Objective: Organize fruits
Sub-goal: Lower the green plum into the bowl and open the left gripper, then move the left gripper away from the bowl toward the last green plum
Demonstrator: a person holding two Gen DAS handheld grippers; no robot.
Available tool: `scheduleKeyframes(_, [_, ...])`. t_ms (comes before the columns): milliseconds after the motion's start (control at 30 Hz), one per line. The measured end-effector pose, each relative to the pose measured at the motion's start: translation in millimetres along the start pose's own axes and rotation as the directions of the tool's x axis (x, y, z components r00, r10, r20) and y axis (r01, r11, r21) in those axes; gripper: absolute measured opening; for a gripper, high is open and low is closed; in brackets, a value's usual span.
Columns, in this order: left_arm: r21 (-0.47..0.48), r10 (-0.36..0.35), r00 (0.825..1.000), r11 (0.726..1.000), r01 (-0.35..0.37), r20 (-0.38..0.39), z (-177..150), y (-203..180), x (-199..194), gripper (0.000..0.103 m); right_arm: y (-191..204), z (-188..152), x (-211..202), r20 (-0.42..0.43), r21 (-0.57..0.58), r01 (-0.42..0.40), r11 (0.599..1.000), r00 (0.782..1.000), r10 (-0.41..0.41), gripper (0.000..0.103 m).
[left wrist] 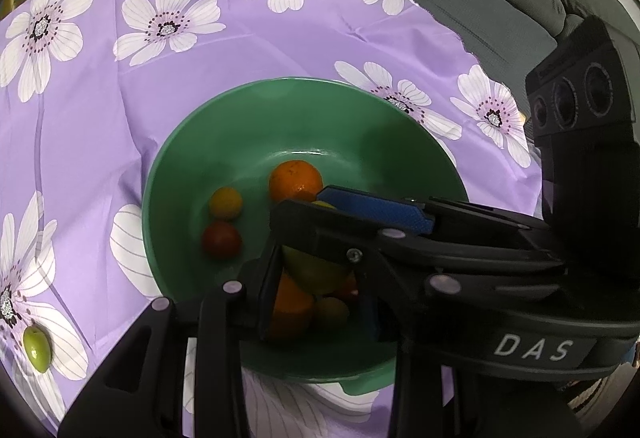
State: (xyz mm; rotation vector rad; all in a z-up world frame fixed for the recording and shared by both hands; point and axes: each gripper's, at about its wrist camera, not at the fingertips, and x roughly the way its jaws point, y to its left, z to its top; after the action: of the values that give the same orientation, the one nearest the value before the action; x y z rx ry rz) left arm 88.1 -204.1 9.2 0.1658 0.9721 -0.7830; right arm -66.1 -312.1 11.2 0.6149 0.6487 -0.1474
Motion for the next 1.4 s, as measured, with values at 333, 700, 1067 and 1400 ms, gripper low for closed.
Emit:
scheduleKeyframes(333, [-0.005,0.001,1.0,1.0,-0.001,-0.006,0.2,0.7,1.7,0.035,1.2,0.5,1.2,-0.001,-0.002,0.006,1.0,1.0,-0.006,0.036])
scheduleKeyframes(700, [-0.027,0.024,1.0,0.999,-0.025,-0.008,0.5,6.7,3.4,0.038,-0.8,0.4,1.5,-0.002,-0.001,0.021,1.0,1.0,-0.021,0.036])
scheduleKeyframes(1067, [-0.071,0.043,0.998,0.997,-0.039,0.054,-8.9,16.7,-29.0,0.057,-11.6,1.1,-23.0,0.069,0.084,-0.008,0.996,0.998,0.002,0.043])
scheduleKeyframes(1400, [-0.145,0.144,0.987,0.98,-0.133,0.066,-59.3,33.8,-66.2,0.063,-1.7,-10.5,-45.4,0.1,0.103,0.01,0.995,0.995,-0.021,0.06])
